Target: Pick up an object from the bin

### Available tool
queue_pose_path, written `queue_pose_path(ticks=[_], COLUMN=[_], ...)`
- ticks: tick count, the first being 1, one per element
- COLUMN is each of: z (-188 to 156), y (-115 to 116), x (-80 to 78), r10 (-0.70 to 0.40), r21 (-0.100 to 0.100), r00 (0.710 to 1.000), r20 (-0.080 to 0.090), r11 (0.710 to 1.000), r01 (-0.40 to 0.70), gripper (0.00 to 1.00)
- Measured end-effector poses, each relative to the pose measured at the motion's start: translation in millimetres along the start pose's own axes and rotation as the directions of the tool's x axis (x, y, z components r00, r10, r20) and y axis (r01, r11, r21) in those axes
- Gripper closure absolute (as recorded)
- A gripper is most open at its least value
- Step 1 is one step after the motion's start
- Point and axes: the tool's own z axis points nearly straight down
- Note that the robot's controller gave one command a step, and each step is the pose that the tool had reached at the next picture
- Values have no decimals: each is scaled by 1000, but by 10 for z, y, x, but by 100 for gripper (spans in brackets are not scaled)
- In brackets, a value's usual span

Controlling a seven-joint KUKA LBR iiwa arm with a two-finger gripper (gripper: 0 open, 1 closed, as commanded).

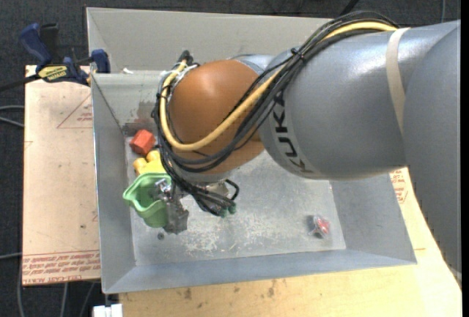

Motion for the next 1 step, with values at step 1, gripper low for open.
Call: queue_pose_path(ticks=[1], z=[-624], y=[79], x=[-97], r10=[-449], r21=[-2], r00=[893], r20=[-2], r11=[893], r01=[449], gripper=[100])
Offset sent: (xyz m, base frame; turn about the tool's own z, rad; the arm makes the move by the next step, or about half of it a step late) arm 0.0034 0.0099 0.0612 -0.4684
